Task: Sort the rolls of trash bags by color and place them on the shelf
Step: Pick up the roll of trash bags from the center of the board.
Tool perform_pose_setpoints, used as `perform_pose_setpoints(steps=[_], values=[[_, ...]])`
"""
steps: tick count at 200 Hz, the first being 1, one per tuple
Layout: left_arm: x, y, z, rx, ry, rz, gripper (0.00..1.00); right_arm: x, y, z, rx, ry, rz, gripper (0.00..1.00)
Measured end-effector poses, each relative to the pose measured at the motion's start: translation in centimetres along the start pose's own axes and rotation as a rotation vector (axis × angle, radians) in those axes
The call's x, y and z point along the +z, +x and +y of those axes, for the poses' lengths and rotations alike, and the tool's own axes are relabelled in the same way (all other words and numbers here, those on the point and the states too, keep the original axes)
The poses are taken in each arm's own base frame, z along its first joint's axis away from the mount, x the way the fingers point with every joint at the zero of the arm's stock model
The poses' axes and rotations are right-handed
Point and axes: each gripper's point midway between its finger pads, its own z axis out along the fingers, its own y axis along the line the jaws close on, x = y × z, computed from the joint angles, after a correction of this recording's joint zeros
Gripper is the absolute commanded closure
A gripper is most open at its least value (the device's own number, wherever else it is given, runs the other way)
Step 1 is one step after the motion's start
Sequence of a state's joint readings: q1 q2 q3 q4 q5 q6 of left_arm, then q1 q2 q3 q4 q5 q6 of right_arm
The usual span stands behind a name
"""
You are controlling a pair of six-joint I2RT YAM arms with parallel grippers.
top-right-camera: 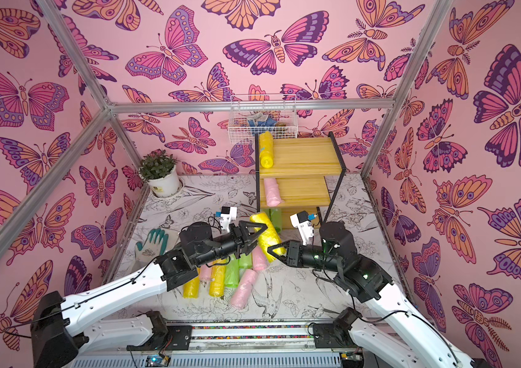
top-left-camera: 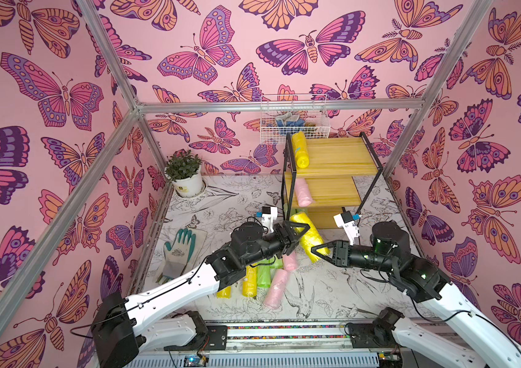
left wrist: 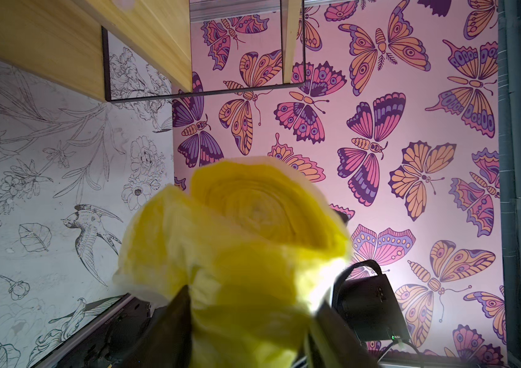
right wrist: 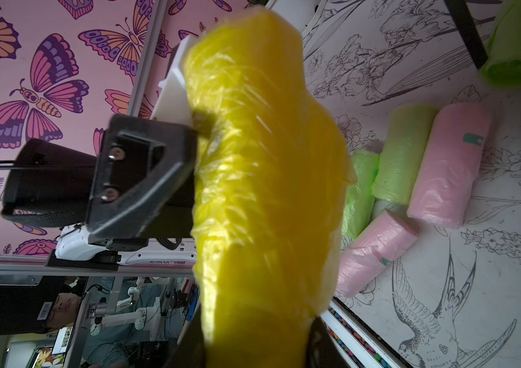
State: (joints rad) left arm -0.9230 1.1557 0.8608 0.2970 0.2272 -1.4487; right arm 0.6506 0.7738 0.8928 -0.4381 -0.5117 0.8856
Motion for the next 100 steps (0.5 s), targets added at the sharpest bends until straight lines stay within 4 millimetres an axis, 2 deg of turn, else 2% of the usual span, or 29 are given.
perform_pose_setpoints(steps=[23,43,64,83,100], values=[[-0.4,0.2,0.1,0.018,-0.041,0.010,0.01,-0.4,-0.5,-0.1,-0.016,0.053,-0.004,1.00],[-1.9,0.0,-0.4,0.070,-0.085,-0.007,0.01,-1.4,-2.1,1.6,-0.074,0.079,-0.036,1.00],[-4.9,-0.7,-2.2,0.153,-0.121,-0.064,0.01,-2.7,-4.7,4.3,-0.151,0.083,-0.100,1.00],[-8.4,-1.5,-4.3,0.234,-0.129,-0.139,0.00,-3.8,-7.3,6.2,-0.198,0.094,-0.167,1.00],[-11.4,-2.0,-4.6,0.292,-0.154,-0.199,0.00,-4.6,-9.9,7.4,-0.224,0.115,-0.225,1.00]])
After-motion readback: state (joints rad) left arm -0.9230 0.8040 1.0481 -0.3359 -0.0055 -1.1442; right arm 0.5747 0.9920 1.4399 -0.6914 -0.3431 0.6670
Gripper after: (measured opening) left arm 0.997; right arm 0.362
